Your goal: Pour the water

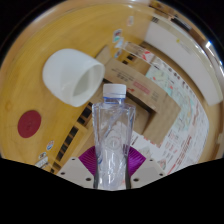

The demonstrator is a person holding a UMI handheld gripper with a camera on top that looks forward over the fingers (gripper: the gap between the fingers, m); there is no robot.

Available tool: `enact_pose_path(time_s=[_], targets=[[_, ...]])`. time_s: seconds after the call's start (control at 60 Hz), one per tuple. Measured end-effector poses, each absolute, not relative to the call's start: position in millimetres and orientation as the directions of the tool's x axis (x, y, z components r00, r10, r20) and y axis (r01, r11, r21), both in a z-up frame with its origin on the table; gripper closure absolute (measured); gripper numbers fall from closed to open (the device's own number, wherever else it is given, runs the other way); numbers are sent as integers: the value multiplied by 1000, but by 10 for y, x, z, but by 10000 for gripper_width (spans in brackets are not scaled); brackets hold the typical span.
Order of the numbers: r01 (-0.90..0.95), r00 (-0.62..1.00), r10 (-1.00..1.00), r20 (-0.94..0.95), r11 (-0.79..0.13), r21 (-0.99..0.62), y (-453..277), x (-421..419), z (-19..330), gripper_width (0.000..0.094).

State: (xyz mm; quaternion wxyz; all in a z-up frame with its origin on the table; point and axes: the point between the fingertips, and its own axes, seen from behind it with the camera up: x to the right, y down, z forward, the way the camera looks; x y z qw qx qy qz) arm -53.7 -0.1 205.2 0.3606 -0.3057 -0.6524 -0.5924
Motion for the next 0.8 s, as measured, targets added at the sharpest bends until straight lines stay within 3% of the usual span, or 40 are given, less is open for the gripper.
enact_pose_path(time_s=[0.117, 0.233, 0.35, 0.433, 0.583, 0.8], targets=[[946, -305, -20, 952, 103, 306, -51, -498, 2406, 581], [979, 180, 26, 983, 92, -182, -149, -367, 2816, 581], [732, 667, 115, 736, 84, -677, -241, -325, 3111, 582], [460, 863, 212, 458, 46, -887, -265, -312, 3134, 579], [136, 956, 277, 95, -135, -981, -271, -241, 2470, 581], [45, 969, 245, -22, -265, -963, -155, -73, 1431, 581]])
